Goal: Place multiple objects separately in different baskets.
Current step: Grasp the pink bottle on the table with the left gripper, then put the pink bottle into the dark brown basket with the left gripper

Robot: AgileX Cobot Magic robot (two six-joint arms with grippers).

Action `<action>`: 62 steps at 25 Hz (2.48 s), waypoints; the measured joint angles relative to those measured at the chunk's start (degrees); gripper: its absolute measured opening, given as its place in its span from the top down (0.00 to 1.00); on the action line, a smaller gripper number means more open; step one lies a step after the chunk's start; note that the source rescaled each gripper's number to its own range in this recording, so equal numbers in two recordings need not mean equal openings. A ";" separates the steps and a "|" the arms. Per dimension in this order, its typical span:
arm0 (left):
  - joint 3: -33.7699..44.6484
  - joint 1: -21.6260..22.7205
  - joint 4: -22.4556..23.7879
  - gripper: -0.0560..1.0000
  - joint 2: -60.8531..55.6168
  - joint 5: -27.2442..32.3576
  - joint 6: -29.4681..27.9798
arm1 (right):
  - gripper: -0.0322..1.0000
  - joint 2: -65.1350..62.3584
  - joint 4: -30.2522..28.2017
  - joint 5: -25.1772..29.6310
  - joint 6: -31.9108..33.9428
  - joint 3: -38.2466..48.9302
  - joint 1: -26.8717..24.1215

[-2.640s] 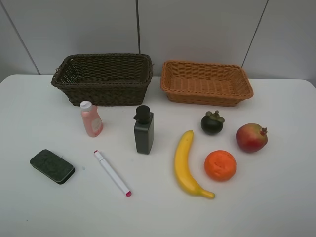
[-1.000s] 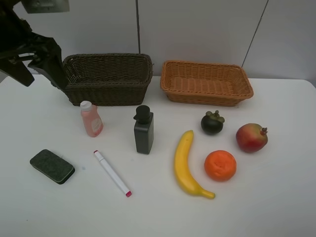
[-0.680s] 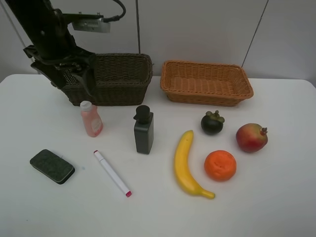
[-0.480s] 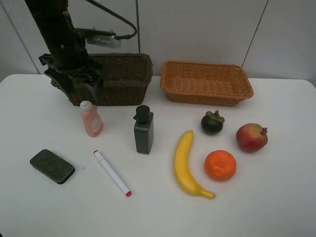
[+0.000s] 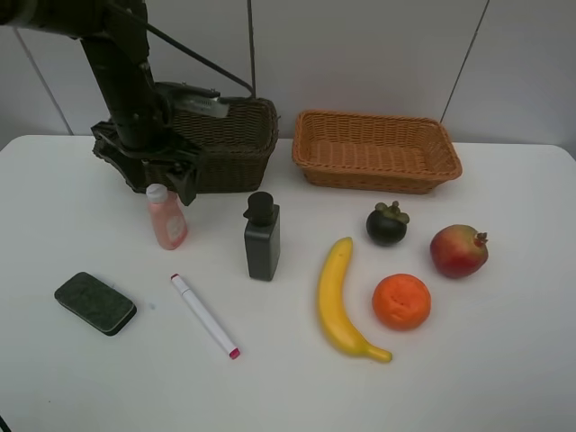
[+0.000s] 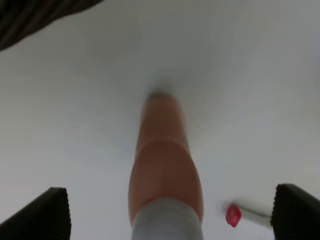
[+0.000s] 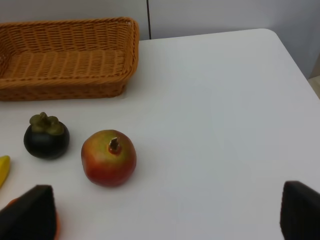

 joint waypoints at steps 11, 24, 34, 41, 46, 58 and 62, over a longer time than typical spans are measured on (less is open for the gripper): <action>0.00 0.00 0.47 0.00 5.51 -0.47 -1.27 | 0.01 0.00 0.00 0.00 0.00 0.00 0.00; -0.06 0.00 0.52 0.70 7.44 -0.12 -6.32 | 0.01 0.00 0.00 0.00 0.00 0.00 0.00; -11.58 0.00 -5.52 0.70 1.07 6.26 -6.11 | 0.01 0.00 0.00 0.00 0.00 0.00 0.00; -28.92 0.00 -2.93 0.70 1.64 6.44 -11.90 | 0.01 0.00 0.00 0.00 0.00 0.00 0.00; -30.65 0.11 0.89 0.70 7.55 -0.02 -16.15 | 0.01 0.00 0.00 0.00 0.00 0.00 0.00; -30.65 0.40 1.11 0.13 13.09 -2.40 -19.30 | 0.01 0.00 0.00 0.00 0.00 0.00 0.00; -31.28 0.40 1.62 0.09 13.47 0.44 -19.94 | 0.01 0.00 0.00 0.00 0.00 0.00 0.00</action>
